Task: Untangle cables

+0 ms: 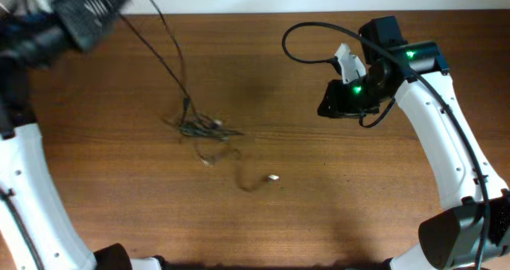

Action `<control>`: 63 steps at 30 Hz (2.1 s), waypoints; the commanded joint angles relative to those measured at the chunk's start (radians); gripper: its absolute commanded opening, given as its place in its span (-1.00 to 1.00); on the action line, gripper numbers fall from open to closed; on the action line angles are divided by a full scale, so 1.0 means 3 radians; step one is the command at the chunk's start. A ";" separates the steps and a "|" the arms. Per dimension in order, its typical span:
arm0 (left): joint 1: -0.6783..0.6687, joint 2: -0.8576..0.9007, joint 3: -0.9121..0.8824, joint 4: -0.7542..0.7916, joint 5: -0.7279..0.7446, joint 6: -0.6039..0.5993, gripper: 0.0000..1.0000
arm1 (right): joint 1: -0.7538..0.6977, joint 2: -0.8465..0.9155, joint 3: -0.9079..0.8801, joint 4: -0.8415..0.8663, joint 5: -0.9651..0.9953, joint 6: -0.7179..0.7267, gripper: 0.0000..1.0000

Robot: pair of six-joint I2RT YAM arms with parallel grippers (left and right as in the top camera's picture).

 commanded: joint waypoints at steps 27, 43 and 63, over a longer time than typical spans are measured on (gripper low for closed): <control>-0.0006 -0.0029 0.0097 -0.0109 0.0118 -0.1204 -1.00 | 0.1411 0.0590 -0.0019 0.1939 -0.1250 -0.0184 0.31; -0.0006 -0.0029 0.0097 -0.0109 0.0118 -0.1204 -1.00 | 0.1523 0.0669 -0.0019 0.2326 -0.0823 0.0193 0.11; -0.0003 -0.0023 0.0097 -0.0109 0.0117 -0.1179 -1.00 | 0.1586 0.0807 -0.0019 0.2726 -0.0609 0.0393 -0.21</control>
